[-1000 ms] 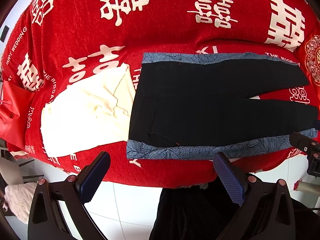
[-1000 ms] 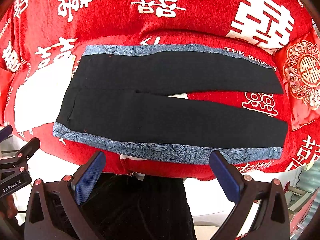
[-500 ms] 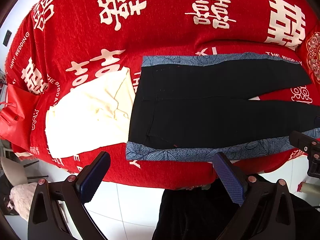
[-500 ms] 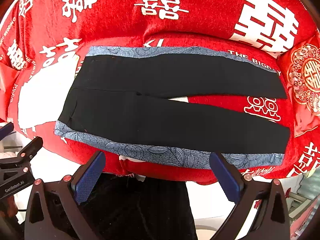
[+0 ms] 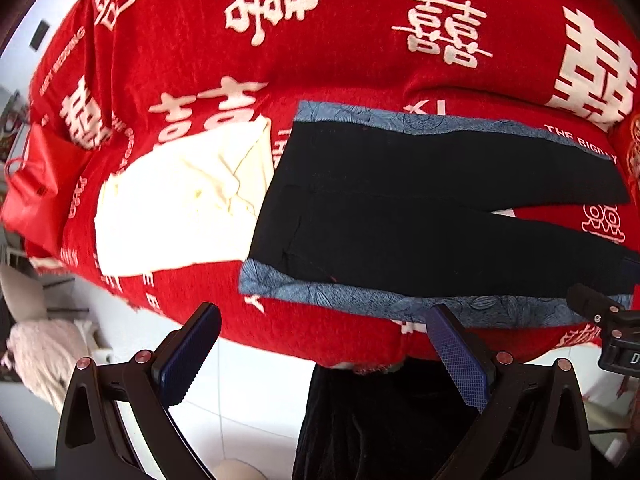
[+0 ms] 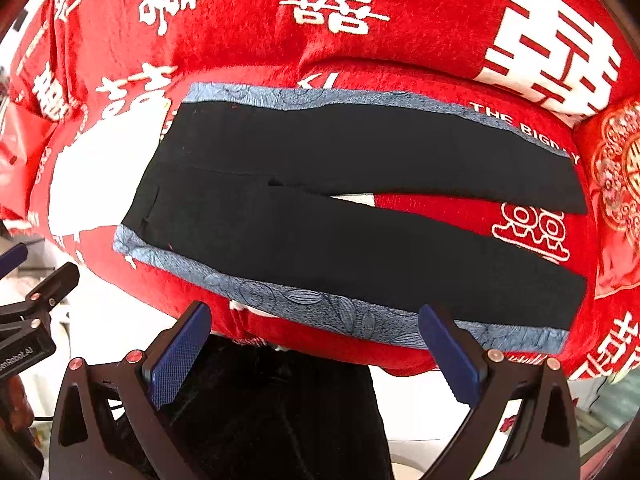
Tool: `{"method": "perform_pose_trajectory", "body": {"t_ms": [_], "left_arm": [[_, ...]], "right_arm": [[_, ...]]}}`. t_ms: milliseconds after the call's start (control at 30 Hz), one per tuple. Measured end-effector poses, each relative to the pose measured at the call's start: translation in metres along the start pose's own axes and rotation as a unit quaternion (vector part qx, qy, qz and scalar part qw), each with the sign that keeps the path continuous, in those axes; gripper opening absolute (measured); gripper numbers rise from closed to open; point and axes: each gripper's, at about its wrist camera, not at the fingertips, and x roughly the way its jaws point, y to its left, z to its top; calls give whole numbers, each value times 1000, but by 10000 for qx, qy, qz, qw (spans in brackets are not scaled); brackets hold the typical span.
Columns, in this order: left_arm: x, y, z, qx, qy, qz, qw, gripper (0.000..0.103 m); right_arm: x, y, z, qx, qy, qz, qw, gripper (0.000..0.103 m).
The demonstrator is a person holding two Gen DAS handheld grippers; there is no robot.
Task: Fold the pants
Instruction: 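Grasp the trouser waistband with the left gripper while the right gripper grasps it too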
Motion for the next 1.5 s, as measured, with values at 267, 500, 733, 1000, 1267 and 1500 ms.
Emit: {"method": "perform_pose_trajectory", "body": {"t_ms": [267, 500, 733, 1000, 1267, 1500], "left_arm": [[18, 5, -4, -22, 81, -415, 9991, 103], [96, 46, -7, -632, 212, -1198, 9906, 103], [194, 80, -30, -1348, 590, -1954, 9696, 103], [252, 103, -47, -2121, 819, -2654, 9369, 103], [252, 91, -29, -2119, 771, -2909, 9298, 103], [246, 77, -20, -1844, 576, -2478, 9493, 82]], "right_arm": [[24, 1, 4, 155, 94, 189, 9997, 103], [82, -6, -12, 1246, 215, 2524, 9593, 103], [165, -3, -52, 1963, 554, 3743, 9046, 81], [229, 4, -74, 2382, 607, 4049, 8807, 70], [232, -22, -88, 2804, 302, 4032, 8706, 70], [245, -59, -107, 3453, -71, 4375, 8302, 70]]}}
